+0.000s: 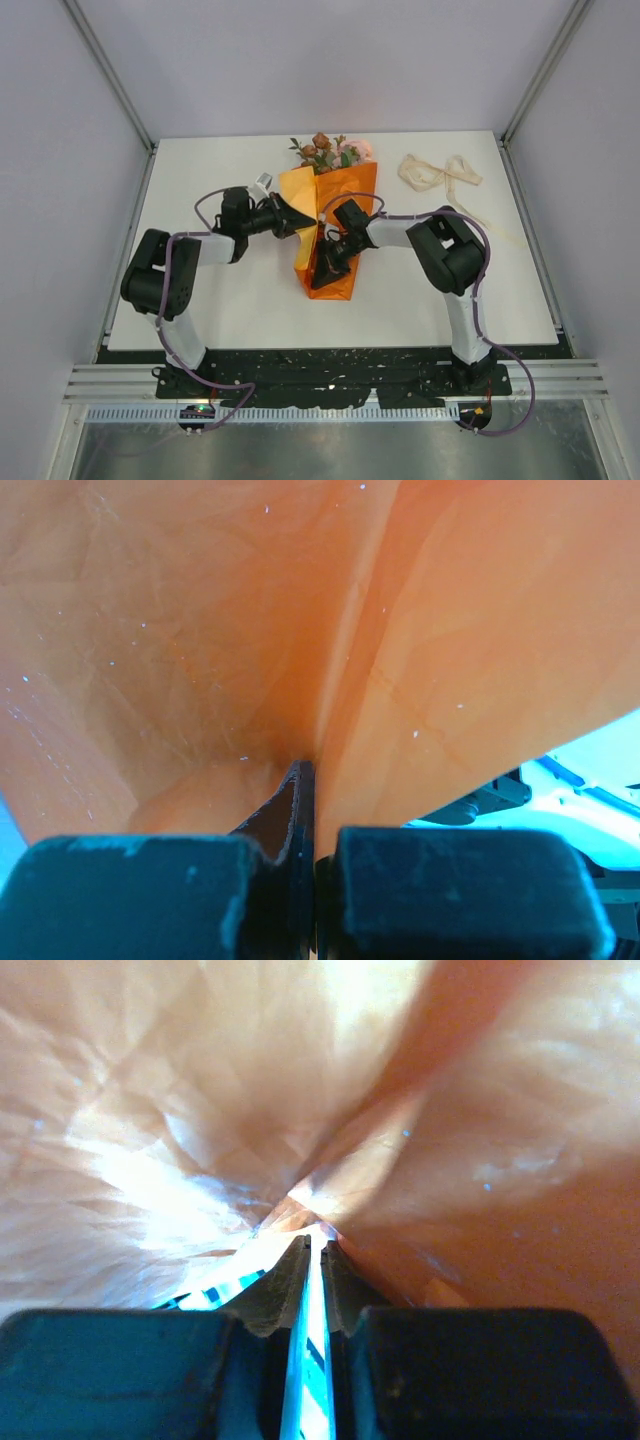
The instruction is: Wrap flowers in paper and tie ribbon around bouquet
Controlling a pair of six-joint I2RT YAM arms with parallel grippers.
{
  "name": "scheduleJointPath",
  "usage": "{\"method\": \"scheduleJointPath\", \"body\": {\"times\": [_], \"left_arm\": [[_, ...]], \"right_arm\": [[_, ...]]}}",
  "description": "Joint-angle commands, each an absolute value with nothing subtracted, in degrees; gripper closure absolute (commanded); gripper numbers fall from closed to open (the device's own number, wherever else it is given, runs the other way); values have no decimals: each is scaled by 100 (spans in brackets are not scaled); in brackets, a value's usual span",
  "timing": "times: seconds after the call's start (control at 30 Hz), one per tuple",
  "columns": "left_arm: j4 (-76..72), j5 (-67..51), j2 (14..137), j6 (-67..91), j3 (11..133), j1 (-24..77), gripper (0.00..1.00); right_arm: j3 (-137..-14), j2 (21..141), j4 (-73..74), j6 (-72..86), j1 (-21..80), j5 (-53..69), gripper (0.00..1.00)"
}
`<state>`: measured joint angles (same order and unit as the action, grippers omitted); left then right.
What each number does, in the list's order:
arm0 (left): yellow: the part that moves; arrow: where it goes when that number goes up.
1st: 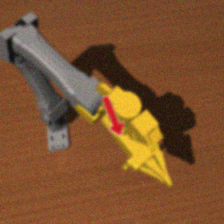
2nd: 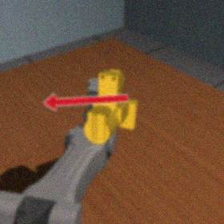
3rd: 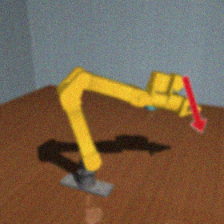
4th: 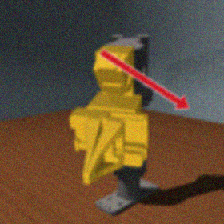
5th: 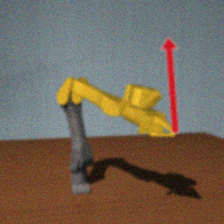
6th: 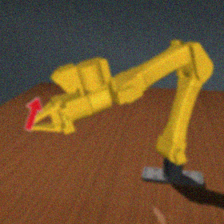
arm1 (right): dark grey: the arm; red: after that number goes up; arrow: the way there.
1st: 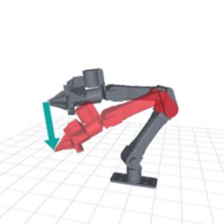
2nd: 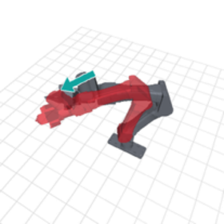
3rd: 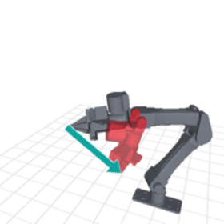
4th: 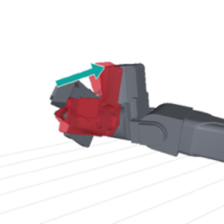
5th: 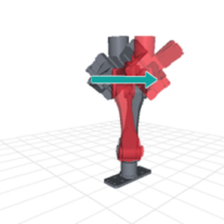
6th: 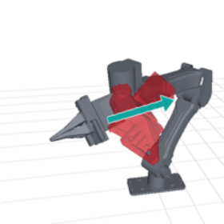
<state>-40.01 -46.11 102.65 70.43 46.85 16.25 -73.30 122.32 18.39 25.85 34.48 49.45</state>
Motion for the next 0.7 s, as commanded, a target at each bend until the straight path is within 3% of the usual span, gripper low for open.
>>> {"method": "scheduleJointPath", "body": {"times": [0.0, 0.17, 0.4, 0.53, 0.67], "left_arm": [[-3947, -4650, 10168, 6751, 4754, 1582, 100], [-3410, -4570, 10353, 6372, 5115, 1678, 100], [-3173, -4456, 10547, 6214, 5212, 1802, 100], [-4251, -4544, 10529, 6784, 4826, 1732, 100], [-4378, -4702, 10127, 6576, 4658, 1600, 100]], "right_arm": [[-7014, 11734, 1407, 2443, 3410, 4342, 84], [-6865, 11636, 1240, 2540, 3305, 4341, 81], [-7031, 12426, 1116, 2952, 3243, 4579, 75], [-7356, 12726, 1492, 2849, 3243, 4685, 72], [-7935, 13007, 2284, 2164, 3261, 4711, 72]]}}
